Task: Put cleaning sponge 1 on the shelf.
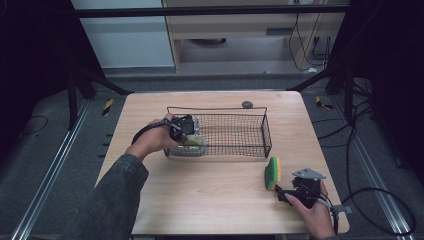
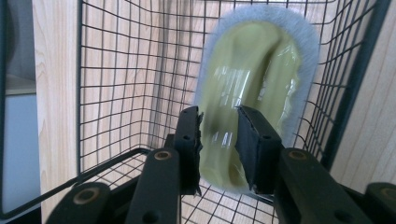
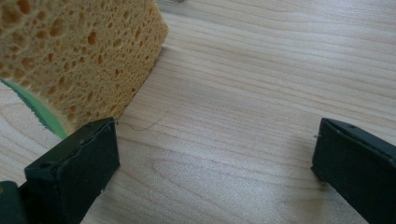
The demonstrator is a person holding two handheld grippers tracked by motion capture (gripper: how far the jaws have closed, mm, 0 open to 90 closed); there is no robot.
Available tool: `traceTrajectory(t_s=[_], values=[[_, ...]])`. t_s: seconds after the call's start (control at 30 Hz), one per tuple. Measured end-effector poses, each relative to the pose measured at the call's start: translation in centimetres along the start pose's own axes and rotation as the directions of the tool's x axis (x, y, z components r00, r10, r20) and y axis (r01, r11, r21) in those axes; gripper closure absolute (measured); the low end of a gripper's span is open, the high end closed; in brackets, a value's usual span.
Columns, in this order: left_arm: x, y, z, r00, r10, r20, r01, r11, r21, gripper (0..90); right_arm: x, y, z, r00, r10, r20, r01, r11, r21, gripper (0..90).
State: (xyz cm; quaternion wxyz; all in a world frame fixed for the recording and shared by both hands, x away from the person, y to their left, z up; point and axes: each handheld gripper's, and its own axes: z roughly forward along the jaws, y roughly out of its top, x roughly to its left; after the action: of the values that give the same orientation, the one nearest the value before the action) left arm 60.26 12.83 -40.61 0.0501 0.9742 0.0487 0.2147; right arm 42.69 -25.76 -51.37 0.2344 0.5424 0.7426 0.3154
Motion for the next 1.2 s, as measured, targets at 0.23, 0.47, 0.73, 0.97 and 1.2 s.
traceTrajectory(t_s=[0.23,0.47,0.73,0.97,1.2], values=[[0.0,-0.2,-1.6,0.9995,-0.03,-0.005,0.03,0.998,-0.056,66.4,0.0,0.0,0.0,1.0,-0.003,0.002,0.003,1.0,-0.001,0.7],[0.3,-0.6,-4.1,0.9926,-0.102,-0.066,0.092,0.9867,-0.134,56.1,0.0,0.0,0.0,1.0,0.002,0.0,-0.002,1.0,-0.002,0.7],[-0.7,-0.6,-5.2,0.9753,-0.182,-0.124,0.16,0.9719,-0.173,28.2,0.0,0.0,0.0,1.0,0.004,0.001,-0.004,1.0,-0.001,0.7],[-1.8,-1.2,-6.0,0.9497,-0.297,-0.098,0.269,0.9356,-0.228,14.0,0.0,0.0,0.0,1.0,0.003,0.001,-0.003,1.0,-0.002,0.7],[-3.5,-2.3,-6.3,0.924,-0.372,-0.087,0.336,0.8994,-0.28,10.1,0.0,0.0,0.0,1.0,0.004,0.003,-0.004,1.0,-0.001,0.7]])
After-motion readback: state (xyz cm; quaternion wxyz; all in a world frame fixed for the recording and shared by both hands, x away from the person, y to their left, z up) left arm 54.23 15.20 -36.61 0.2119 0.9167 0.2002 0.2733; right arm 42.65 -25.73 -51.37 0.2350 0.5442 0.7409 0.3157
